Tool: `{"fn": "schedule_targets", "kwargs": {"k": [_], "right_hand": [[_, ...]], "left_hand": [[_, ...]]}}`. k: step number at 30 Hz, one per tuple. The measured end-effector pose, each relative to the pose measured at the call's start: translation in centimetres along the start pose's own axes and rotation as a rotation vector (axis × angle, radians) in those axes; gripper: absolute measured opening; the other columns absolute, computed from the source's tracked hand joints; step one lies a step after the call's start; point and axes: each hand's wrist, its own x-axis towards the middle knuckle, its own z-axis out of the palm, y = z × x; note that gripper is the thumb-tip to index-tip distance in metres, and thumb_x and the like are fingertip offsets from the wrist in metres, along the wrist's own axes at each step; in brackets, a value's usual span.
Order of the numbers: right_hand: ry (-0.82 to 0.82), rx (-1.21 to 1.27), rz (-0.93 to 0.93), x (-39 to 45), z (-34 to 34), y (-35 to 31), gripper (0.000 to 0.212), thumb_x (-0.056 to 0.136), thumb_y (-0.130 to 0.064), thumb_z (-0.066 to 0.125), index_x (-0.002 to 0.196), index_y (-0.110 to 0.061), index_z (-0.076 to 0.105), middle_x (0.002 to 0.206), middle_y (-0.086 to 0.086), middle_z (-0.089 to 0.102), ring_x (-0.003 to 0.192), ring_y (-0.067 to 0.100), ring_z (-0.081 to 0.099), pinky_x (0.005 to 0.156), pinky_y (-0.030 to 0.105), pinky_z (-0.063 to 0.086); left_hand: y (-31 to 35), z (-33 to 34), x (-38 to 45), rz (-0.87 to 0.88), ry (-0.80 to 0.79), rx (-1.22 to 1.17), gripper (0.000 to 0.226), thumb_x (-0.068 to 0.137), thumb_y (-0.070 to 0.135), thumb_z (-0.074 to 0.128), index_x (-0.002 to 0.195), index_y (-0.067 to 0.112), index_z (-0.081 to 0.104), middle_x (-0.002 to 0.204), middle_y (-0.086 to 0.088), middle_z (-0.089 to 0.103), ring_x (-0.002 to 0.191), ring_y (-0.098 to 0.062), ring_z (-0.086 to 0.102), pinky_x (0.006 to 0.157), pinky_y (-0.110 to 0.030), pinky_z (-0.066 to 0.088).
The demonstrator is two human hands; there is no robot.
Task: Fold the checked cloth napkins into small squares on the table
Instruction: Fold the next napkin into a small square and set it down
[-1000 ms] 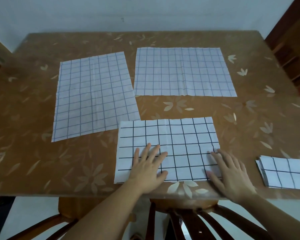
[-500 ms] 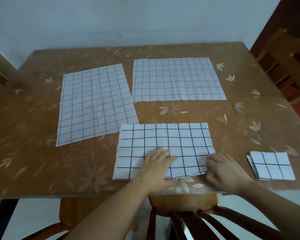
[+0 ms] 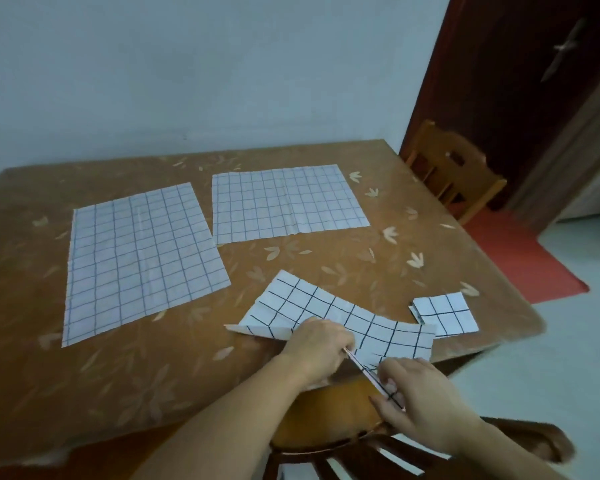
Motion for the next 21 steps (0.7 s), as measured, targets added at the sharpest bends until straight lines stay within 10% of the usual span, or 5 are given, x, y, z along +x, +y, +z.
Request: {"fn": "schedule_targets", "kwargs": {"k": [5, 8, 11, 18, 21], "right_hand": [[-0.089, -0.048, 0.021, -0.1, 0.5, 4.9, 0.083, 0.075, -0.071, 0.053, 0.146, -0.034, 0.031, 0.138, -0.022, 0.040, 0.129, 0.007, 0.040, 0.106, 0.032, 0.033], [0.048, -0.059, 0.019, 1.5, 1.1, 8.3, 0.051, 0.069, -0.042, 0.076, 0.117, -0.034, 0.063, 0.118, -0.014, 0.063, 0.108, 0.015, 0.062, 0.088, 0.034, 0.046], [-0.037, -0.018, 0.016, 3.7, 1.3, 11.4, 0.025, 0.083, -0.044, 0.060, 0.107, -0.036, 0.066, 0.118, -0.018, 0.061, 0.110, 0.010, 0.056, 0.092, 0.029, 0.037], [0.067, 0.425, 0.158, 10.7, -3.8, 13.8, 0.027, 0.083, -0.026, 0.068, 0.063, -0.013, 0.054, 0.056, 0.001, 0.052, 0.060, 0.025, 0.052, 0.052, 0.031, 0.031], [0.128, 0.561, 0.133, 14.3, -8.7, 14.2, 0.019, 0.080, -0.023, 0.072, 0.066, -0.017, 0.061, 0.061, -0.002, 0.059, 0.061, 0.018, 0.055, 0.056, 0.031, 0.040]], "left_hand": [[-0.2, -1.1, 1.3, -0.082, 0.027, -0.079, 0.018, 0.094, 0.021, 0.054, 0.105, 0.027, 0.066, 0.105, 0.005, 0.069, 0.103, -0.020, 0.057, 0.093, -0.037, 0.044], [-0.1, -1.7, 1.7, -0.076, 0.107, -0.106, 0.014, 0.089, 0.016, 0.060, 0.095, 0.024, 0.069, 0.095, 0.011, 0.069, 0.092, -0.011, 0.060, 0.092, -0.031, 0.042], [0.2, -2.1, 2.3, -0.177, 0.173, -0.149, 0.012, 0.084, 0.012, 0.064, 0.087, 0.021, 0.070, 0.087, 0.009, 0.069, 0.091, -0.011, 0.062, 0.086, -0.031, 0.046], [-0.2, -4.6, 5.0, -0.574, 0.351, -0.099, 0.027, 0.082, 0.006, 0.060, 0.084, 0.031, 0.069, 0.091, 0.013, 0.068, 0.088, -0.012, 0.059, 0.074, -0.028, 0.044], [-0.7, -8.7, 7.5, -0.695, 0.494, -0.288, 0.027, 0.085, 0.009, 0.056, 0.081, 0.033, 0.065, 0.093, 0.012, 0.070, 0.088, -0.012, 0.063, 0.073, -0.034, 0.052]]}}
